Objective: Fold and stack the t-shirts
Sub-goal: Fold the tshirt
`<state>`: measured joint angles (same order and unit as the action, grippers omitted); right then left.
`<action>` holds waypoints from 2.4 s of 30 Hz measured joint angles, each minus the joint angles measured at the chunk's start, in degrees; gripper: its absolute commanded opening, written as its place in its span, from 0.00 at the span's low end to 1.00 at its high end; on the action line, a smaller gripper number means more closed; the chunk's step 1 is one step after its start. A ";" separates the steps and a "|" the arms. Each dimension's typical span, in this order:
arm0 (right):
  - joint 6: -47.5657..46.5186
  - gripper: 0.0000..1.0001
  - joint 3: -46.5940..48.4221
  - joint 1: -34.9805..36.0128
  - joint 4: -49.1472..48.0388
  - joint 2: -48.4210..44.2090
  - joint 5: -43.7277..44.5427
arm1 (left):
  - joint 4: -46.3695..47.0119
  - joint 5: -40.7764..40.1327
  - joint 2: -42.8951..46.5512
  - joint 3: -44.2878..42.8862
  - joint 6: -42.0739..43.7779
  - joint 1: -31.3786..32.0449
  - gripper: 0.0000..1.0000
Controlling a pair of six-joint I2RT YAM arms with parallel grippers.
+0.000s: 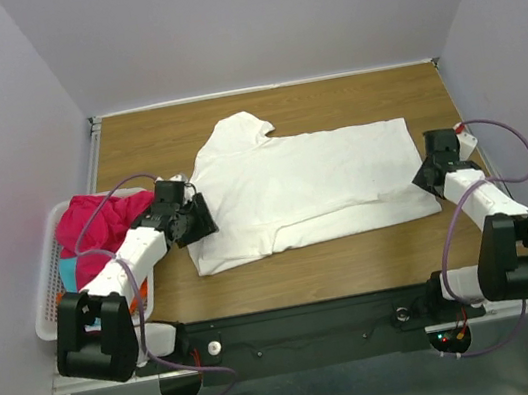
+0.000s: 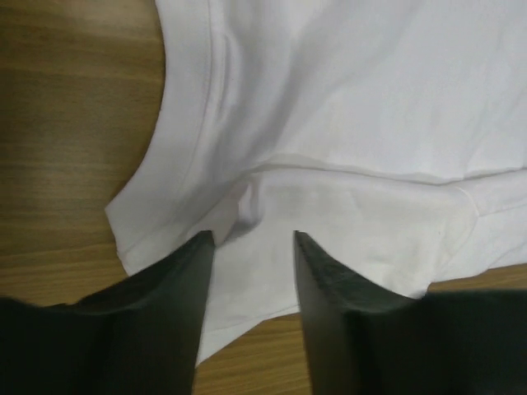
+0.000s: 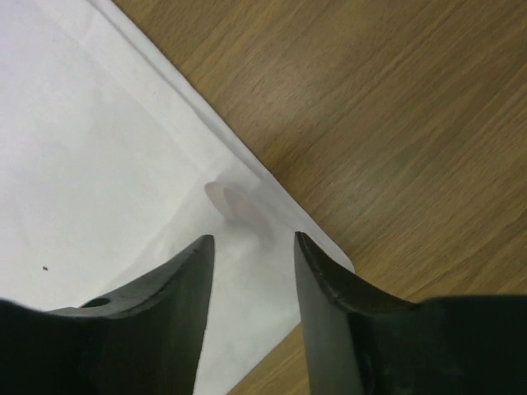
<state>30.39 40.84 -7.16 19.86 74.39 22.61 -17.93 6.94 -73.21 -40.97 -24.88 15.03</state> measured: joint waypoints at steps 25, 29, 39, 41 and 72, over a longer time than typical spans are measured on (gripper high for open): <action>2.99 0.40 -2.21 -2.10 6.78 0.20 -16.85 | 1.03 -7.58 -3.21 -4.11 -2.67 0.00 0.78; 2.80 0.41 -1.62 -2.14 6.75 -1.53 -16.11 | 3.48 -6.86 -6.47 -10.23 -1.40 0.09 0.79; 2.86 0.40 -1.55 -2.27 6.73 1.20 -15.54 | 8.44 -5.03 -22.69 -21.55 0.35 4.26 0.62; 2.86 0.40 -1.55 -2.32 6.71 2.05 -15.54 | 8.87 -4.72 -25.99 -22.14 0.35 4.76 0.61; 2.89 0.52 10.51 -2.73 -0.48 8.46 -16.52 | 5.09 -9.55 -28.83 -32.68 -0.37 0.02 0.82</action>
<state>33.28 51.35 -9.89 19.38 82.85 6.09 -12.84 -2.61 -102.04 -73.65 -25.26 15.05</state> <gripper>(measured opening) 0.489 0.814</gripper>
